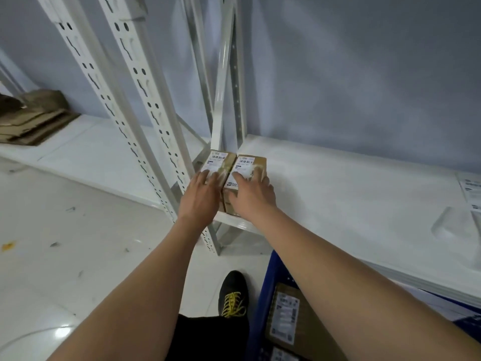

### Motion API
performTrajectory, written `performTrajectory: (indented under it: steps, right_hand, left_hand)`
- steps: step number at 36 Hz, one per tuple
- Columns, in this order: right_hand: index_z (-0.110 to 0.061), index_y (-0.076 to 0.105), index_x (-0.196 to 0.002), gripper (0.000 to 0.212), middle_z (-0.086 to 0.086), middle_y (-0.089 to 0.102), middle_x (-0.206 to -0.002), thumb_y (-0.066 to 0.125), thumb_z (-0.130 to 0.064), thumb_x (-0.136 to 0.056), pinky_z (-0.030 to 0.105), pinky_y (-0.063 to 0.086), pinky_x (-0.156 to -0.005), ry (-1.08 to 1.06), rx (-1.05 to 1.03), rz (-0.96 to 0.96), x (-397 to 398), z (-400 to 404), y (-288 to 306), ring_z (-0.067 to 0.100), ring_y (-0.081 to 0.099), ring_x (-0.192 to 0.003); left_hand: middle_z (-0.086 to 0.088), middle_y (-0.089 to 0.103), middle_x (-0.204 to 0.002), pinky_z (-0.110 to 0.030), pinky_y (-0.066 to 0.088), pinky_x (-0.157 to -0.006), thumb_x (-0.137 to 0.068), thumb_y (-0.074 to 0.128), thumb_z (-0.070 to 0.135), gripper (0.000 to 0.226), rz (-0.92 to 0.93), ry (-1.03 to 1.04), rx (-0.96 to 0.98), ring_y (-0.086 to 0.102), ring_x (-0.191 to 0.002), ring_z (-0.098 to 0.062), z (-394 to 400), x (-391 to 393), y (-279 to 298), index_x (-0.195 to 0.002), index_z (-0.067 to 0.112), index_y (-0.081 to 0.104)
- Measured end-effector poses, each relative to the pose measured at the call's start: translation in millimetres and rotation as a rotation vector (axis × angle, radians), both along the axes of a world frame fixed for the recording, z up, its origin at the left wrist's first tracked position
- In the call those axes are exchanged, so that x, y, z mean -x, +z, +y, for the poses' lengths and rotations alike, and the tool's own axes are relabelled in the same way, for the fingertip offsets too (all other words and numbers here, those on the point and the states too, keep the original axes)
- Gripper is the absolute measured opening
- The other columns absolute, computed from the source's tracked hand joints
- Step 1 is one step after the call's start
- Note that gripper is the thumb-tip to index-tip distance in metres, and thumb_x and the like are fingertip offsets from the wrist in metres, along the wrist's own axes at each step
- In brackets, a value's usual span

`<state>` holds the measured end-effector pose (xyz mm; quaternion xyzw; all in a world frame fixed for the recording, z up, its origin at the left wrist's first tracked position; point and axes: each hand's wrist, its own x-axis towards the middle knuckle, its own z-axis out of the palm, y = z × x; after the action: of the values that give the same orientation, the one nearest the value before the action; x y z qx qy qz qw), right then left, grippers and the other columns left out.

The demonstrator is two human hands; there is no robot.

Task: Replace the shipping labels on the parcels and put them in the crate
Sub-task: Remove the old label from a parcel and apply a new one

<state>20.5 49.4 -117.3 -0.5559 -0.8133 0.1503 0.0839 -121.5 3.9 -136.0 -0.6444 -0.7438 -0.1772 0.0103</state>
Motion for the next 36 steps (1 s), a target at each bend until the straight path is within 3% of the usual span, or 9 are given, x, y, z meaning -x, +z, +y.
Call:
performTrajectory:
  steps: [6, 17, 23, 29, 36]
  right_hand:
    - [-0.033, 0.047, -0.138, 0.055, 0.019, 0.021, -0.153, 0.050, -0.063, -0.092, 0.056, 0.039, -0.107, -0.080, -0.081, 0.095, 8.3, 5.0, -20.9, 0.046, 0.034, -0.134]
    - [-0.030, 0.052, -0.128, 0.061, 0.016, 0.030, -0.147, 0.069, -0.064, -0.080, 0.042, 0.052, -0.083, -0.143, -0.129, 0.200, 7.7, 1.7, -22.0, 0.042, 0.051, -0.120]
    - [-0.018, 0.050, -0.131, 0.066, 0.022, 0.026, -0.153, 0.071, -0.056, -0.080, 0.046, 0.049, -0.095, -0.172, -0.107, 0.266, 14.8, -5.7, -17.9, 0.044, 0.046, -0.127]
    - [-0.017, 0.055, -0.132, 0.064, 0.014, 0.035, -0.152, 0.071, -0.048, -0.078, 0.046, 0.046, -0.102, -0.233, -0.092, 0.329, 14.6, -4.6, -8.5, 0.041, 0.045, -0.128]
    - [-0.020, 0.052, -0.137, 0.067, 0.006, 0.036, -0.151, 0.069, -0.051, -0.080, 0.038, 0.049, -0.083, -0.207, -0.115, 0.313, -9.6, -9.1, 17.6, 0.034, 0.050, -0.112]
  left_hand:
    - [-0.023, 0.060, -0.129, -0.049, 0.042, -0.104, -0.097, 0.052, 0.005, 0.035, -0.015, -0.047, -0.054, 0.052, -0.125, -0.040, 8.9, -4.2, -2.5, -0.131, 0.000, 0.060]
    - [-0.019, 0.062, -0.126, -0.050, 0.052, -0.092, -0.087, 0.047, -0.011, 0.044, -0.054, -0.045, -0.114, 0.054, -0.121, -0.038, 7.9, 1.1, -6.5, -0.126, 0.001, 0.063]
    - [-0.015, 0.058, -0.137, -0.046, 0.047, -0.100, -0.093, 0.048, -0.008, 0.044, -0.072, -0.027, -0.091, 0.049, -0.131, -0.034, 8.0, 1.0, -8.0, -0.135, 0.004, 0.059]
    - [-0.014, 0.060, -0.136, -0.047, 0.048, -0.102, -0.098, 0.051, -0.003, 0.038, -0.066, -0.019, -0.086, 0.050, -0.131, -0.034, 10.7, 2.8, -10.1, -0.133, 0.005, 0.061]
    - [-0.013, 0.063, -0.126, -0.044, 0.047, -0.093, -0.100, 0.049, 0.012, 0.026, -0.029, 0.009, -0.016, 0.053, -0.122, -0.035, 11.5, -9.4, 2.2, -0.121, 0.006, 0.063]
